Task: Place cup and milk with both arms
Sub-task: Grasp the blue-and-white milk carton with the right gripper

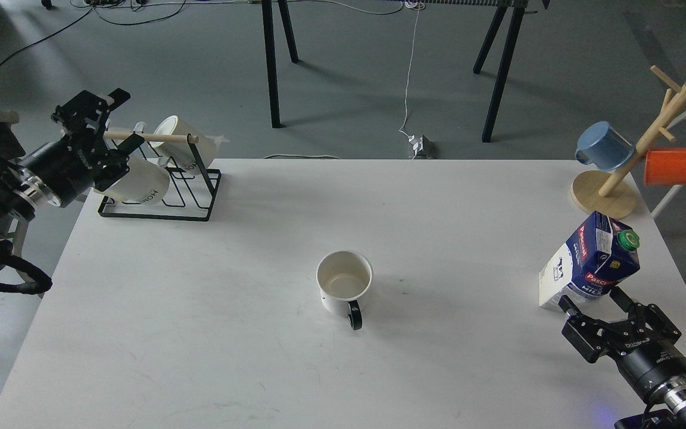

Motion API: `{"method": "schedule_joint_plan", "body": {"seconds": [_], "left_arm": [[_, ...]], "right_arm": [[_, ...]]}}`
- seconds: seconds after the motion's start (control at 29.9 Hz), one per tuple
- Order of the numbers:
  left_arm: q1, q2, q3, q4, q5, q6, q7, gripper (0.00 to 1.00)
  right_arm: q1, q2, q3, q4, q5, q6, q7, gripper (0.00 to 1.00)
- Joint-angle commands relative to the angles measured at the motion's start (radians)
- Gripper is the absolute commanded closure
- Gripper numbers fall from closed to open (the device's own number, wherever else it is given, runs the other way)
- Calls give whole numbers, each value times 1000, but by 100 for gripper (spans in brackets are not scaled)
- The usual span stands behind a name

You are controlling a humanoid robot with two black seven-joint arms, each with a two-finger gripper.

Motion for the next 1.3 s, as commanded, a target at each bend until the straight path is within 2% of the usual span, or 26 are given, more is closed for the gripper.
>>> {"method": "schedule_joint_plan", "body": {"seconds": [0.0,0.27,0.63,1.0,1.2,1.27], "left_arm": [[0,0,0,1,0,0,0,6],[8,-11,2,18,0,0,0,6],[8,-11,0,46,-2,0,0,5],[22,-18,0,52,0,0,0,5],[22,-18,2,60,0,0,0,5],[22,-18,2,61,0,0,0,5]], "right_arm": [[-4,-2,3,-4,0,0,-1,1],[8,9,5,-20,2,0,3,1],[109,81,3,-149,2,0,5,1],[177,161,-3,-200,-18,0,5,1],[198,183,-4,-229,-23,0,5,6],[197,184,-3,-226,-35,0,5,17]]}}
